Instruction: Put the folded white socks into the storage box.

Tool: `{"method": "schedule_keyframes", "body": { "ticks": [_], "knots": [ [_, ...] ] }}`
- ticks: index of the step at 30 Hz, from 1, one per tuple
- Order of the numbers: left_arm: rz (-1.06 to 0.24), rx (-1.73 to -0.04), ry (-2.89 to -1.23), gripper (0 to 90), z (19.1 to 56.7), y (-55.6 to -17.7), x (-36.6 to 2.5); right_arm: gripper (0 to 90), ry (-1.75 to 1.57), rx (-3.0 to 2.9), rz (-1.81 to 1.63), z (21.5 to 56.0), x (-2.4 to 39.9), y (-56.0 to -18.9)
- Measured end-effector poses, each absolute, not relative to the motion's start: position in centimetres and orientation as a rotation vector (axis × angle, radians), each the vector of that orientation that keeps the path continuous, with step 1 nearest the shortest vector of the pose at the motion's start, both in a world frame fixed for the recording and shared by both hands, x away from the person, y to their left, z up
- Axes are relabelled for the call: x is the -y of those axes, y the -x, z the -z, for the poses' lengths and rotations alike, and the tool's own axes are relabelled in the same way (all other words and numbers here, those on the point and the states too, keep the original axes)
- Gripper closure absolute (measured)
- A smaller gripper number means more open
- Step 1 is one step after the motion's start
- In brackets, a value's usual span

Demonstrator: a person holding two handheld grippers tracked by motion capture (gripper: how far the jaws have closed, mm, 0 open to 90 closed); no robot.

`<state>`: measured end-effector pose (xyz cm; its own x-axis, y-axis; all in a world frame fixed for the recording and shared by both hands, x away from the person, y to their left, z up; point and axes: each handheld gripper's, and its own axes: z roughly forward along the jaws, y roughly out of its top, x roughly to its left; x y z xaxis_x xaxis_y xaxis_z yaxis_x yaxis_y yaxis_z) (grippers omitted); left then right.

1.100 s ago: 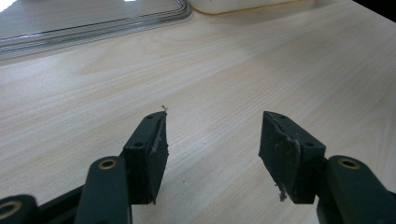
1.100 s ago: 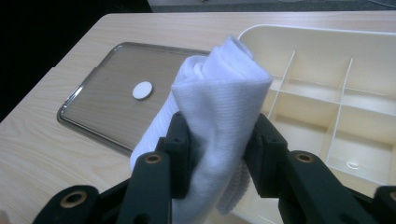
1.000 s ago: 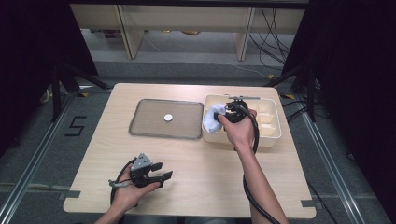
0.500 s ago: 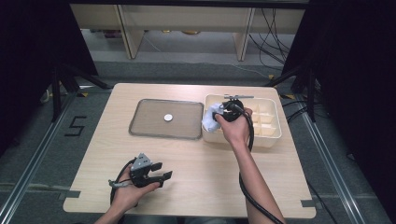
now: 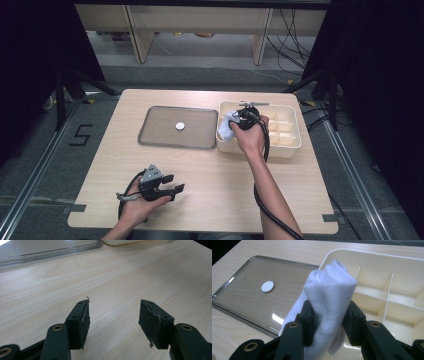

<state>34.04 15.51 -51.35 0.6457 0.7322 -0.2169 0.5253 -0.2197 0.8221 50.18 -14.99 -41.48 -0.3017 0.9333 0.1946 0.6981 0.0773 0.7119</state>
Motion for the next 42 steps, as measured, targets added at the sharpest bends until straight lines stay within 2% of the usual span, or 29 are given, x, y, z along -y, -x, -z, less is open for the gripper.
{"method": "schedule_keyframes", "body": {
  "ticks": [42],
  "knots": [
    [-0.25,-0.985,-1.9,41.2,51.4,-34.0,-15.4,65.8,-1.456,-2.157,-0.836,44.1,13.0,-51.2]
  ]
}}
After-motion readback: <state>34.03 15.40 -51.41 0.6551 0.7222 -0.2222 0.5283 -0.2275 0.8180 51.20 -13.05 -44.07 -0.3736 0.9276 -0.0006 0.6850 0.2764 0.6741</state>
